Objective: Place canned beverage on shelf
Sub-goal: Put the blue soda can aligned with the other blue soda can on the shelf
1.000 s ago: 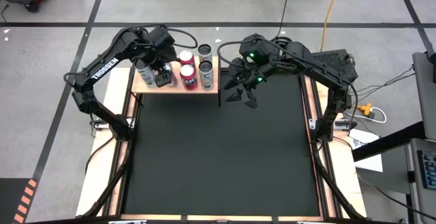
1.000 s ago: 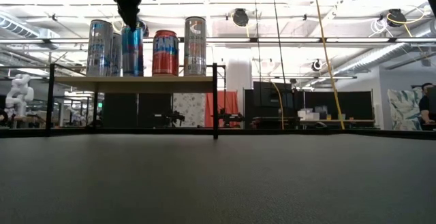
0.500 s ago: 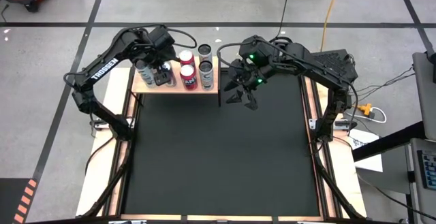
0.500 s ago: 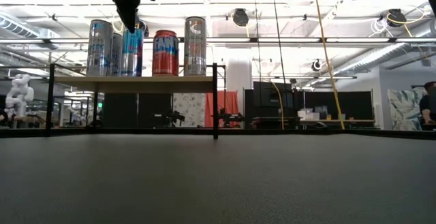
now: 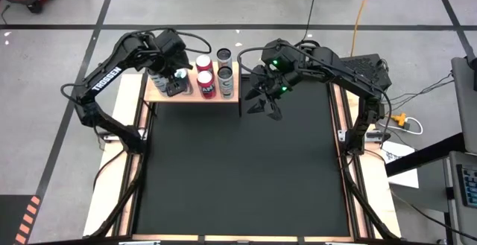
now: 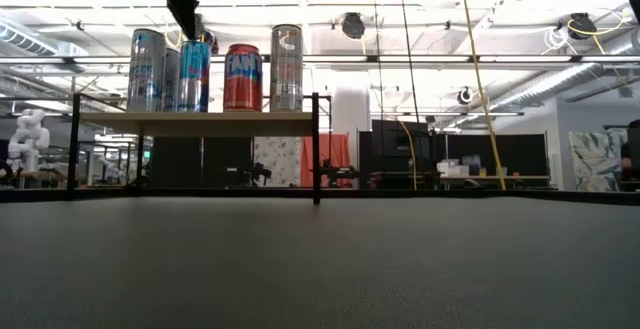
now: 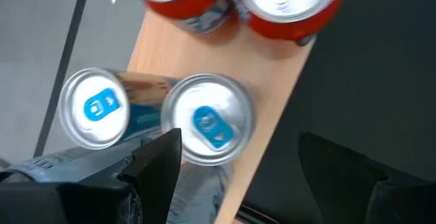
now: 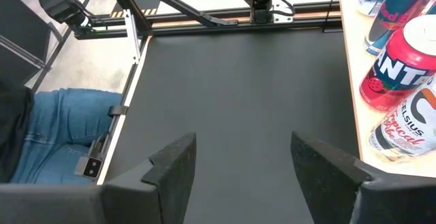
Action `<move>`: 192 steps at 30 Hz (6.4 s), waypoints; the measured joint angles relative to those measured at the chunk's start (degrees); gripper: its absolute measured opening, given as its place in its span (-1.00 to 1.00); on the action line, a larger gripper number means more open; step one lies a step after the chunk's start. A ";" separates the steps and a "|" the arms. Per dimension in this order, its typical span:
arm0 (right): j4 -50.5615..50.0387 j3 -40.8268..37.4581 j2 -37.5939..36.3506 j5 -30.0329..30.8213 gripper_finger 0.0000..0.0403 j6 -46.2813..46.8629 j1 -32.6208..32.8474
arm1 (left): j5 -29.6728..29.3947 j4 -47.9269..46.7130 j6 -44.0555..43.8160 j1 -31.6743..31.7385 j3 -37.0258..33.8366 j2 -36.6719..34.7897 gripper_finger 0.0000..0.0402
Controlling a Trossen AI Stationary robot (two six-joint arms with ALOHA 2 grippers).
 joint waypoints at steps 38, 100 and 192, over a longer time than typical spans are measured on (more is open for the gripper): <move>0.00 0.00 0.00 0.00 0.09 1.57 0.00 | -4.30 1.18 -0.90 -6.13 2.36 -0.45 -0.97; -2.56 0.00 -0.02 0.00 0.09 1.57 0.00 | 5.40 -0.02 -7.08 -0.23 -2.51 2.31 -0.99; -2.56 0.00 -0.02 0.04 0.09 2.66 -0.02 | -5.48 2.49 -8.57 -2.91 -0.68 3.40 -0.99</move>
